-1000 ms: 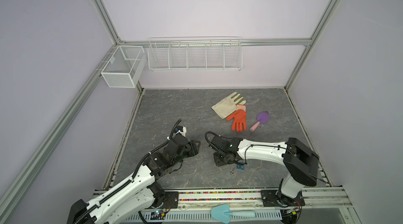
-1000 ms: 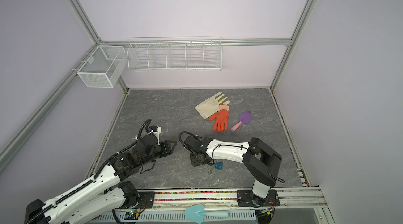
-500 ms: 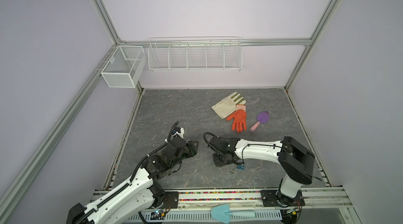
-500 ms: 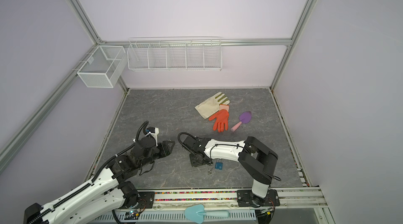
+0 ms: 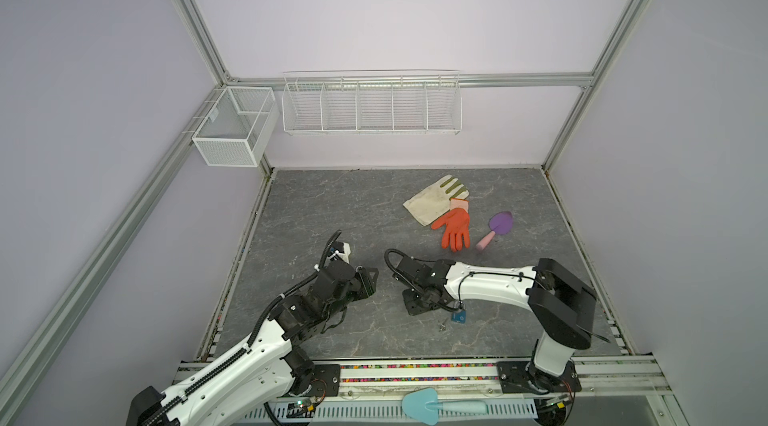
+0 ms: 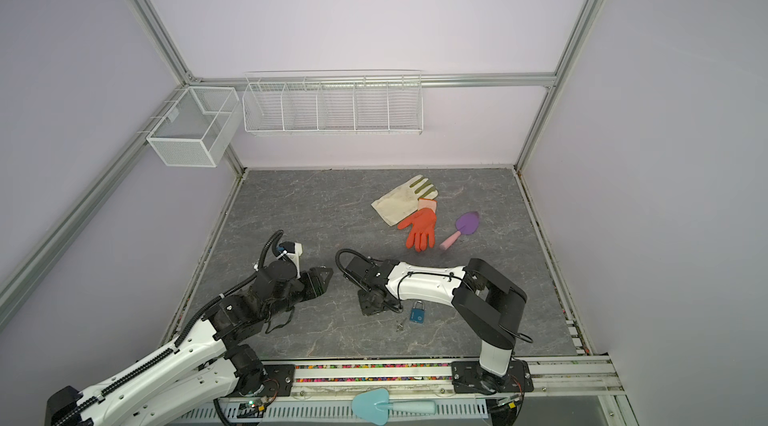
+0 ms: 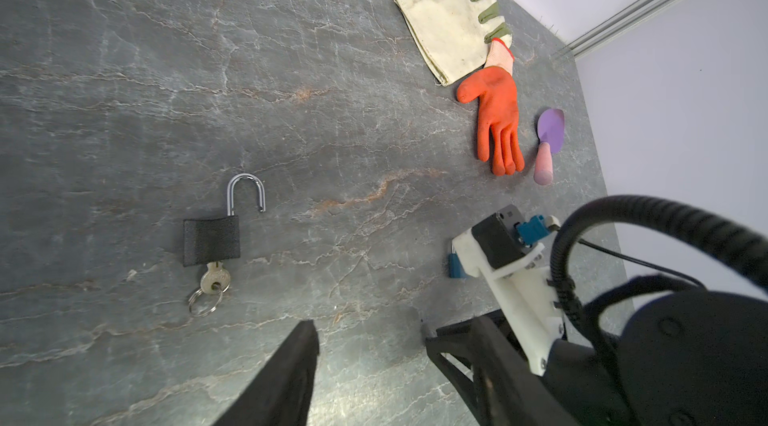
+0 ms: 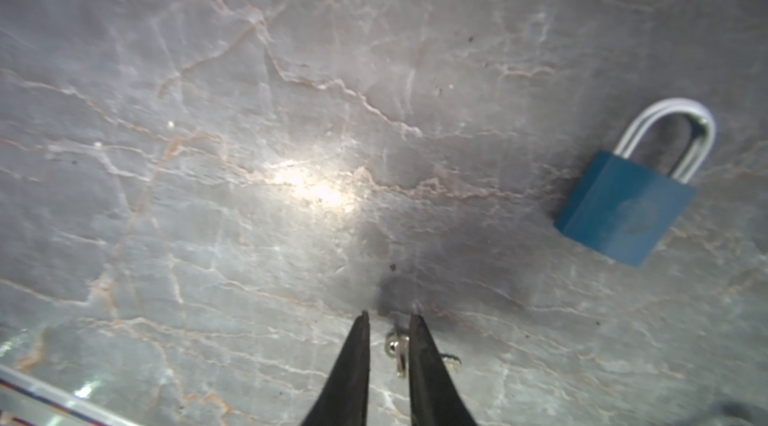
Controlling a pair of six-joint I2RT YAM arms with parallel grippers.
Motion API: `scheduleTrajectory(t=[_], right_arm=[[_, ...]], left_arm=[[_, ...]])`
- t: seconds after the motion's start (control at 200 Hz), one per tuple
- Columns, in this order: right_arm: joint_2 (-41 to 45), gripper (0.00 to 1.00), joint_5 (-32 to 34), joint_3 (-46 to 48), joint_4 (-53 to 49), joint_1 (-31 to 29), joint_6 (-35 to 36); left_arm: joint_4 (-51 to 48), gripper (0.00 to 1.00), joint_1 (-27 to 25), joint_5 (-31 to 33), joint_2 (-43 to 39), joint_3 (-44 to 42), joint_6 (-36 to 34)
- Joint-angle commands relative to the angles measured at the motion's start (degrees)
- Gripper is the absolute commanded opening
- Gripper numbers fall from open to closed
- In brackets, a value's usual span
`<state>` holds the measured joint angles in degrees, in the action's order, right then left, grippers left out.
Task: Unlock with the key
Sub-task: 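Grasp the silver key ring beside the blue padlock with the right gripper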
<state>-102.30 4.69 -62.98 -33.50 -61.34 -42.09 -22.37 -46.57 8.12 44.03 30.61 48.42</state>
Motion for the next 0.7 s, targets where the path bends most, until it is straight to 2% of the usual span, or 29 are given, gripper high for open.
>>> scheduleTrajectory(t=[0.0,0.695], right_arm=[[-1.4,0.2,0.3,-0.8,-1.8,-0.4,0.4],[-1.4,0.07,1.7,-1.3,-2.9,-0.6,1.3]], left_arm=[[0.1,0.59,-0.2,1.3,-0.5,-0.6,0.8],[1.3,0.59,-0.3,1.6,-2.4,-0.9,1.7]])
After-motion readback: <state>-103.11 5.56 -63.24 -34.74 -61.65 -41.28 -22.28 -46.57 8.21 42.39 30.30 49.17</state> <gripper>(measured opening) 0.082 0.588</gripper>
